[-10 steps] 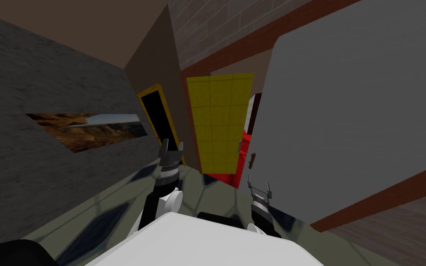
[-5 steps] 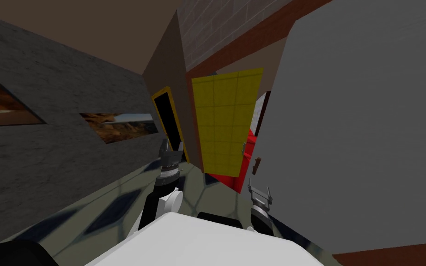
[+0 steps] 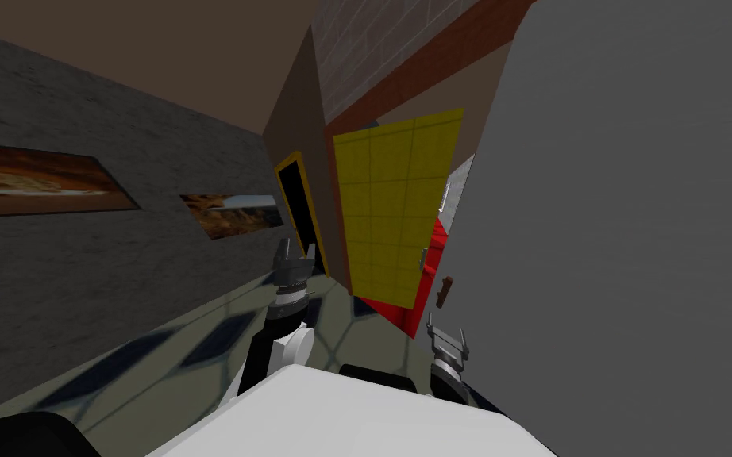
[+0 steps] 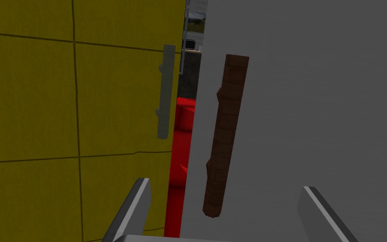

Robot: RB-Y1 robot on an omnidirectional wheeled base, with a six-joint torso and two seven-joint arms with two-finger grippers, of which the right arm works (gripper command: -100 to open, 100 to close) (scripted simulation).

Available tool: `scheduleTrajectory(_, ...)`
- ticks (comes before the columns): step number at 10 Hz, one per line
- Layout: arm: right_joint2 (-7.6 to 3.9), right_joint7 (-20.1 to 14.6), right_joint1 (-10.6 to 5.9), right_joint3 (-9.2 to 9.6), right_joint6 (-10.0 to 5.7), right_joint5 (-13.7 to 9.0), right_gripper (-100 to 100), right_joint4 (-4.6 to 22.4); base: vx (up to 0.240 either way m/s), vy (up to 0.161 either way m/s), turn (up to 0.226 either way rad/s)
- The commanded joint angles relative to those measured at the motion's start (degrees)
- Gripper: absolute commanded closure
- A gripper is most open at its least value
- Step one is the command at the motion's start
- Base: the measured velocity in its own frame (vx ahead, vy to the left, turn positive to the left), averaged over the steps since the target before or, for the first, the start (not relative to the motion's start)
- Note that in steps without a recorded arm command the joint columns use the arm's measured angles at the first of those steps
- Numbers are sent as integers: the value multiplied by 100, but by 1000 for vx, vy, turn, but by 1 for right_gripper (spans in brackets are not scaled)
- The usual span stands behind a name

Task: Push the door open

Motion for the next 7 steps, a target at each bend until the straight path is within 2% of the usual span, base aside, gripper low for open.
scheduleTrajectory(1, 29, -154, -28, 59, -116, -126, -100, 194, 30, -128, 201)
scheduleTrajectory(5, 104, -468, -92, 182, -331, -457, -100, 598, 22, -150, 211)
scheduleTrajectory(6, 122, -523, -103, 203, -369, -515, -100, 668, 0, -107, 129)
scheduleTrajectory(7, 105, -466, -78, 189, -327, -478, -100, 586, -2, -48, 23)
